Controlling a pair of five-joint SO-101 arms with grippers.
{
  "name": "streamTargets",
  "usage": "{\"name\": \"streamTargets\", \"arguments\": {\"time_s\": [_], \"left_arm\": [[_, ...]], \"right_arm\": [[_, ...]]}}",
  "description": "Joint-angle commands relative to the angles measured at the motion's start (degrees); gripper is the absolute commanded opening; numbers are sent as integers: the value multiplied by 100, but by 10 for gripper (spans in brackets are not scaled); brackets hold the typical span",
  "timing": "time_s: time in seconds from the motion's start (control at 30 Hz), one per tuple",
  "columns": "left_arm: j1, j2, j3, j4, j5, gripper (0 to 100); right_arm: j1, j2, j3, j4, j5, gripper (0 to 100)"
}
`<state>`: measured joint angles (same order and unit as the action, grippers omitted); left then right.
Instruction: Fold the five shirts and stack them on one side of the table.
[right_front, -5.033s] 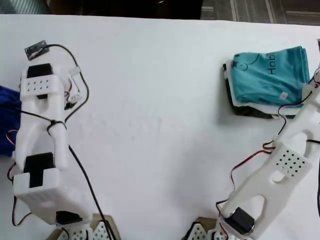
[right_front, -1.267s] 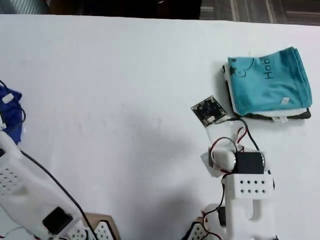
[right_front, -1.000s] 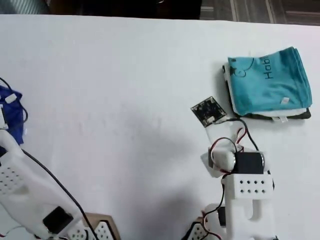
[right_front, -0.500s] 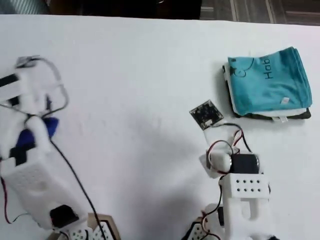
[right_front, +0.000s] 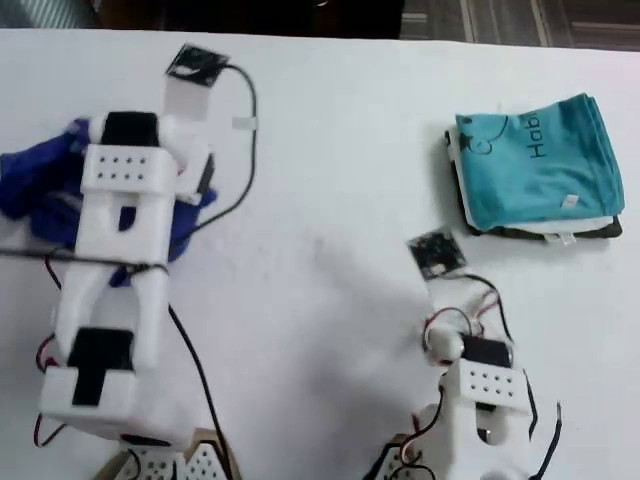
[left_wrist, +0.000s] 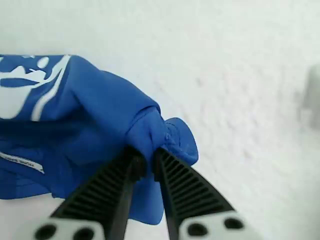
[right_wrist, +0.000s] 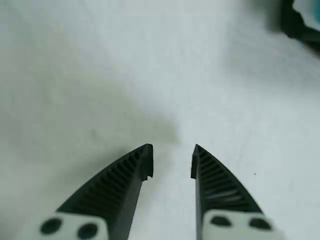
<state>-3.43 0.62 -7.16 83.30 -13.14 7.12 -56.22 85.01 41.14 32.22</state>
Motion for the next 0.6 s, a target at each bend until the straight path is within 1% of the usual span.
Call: {"name": "streamTargets", "arguments": {"time_s": [0.0, 0.23, 0.33, 0.57], "left_arm": [[492, -809, -75, 44, 44, 28], [1354, -1978, -75, -9, 18, 28], [1618, -2444, -75, -114, 18, 28], [1644, -3147, -75, -774, 44, 28]], "right_arm": [[286, -189, 123, -418, -26, 134], [277, -189, 158, -453, -26, 134], [277, -189, 167, -453, -26, 134], [277, -189, 167, -444, -26, 134]]}}
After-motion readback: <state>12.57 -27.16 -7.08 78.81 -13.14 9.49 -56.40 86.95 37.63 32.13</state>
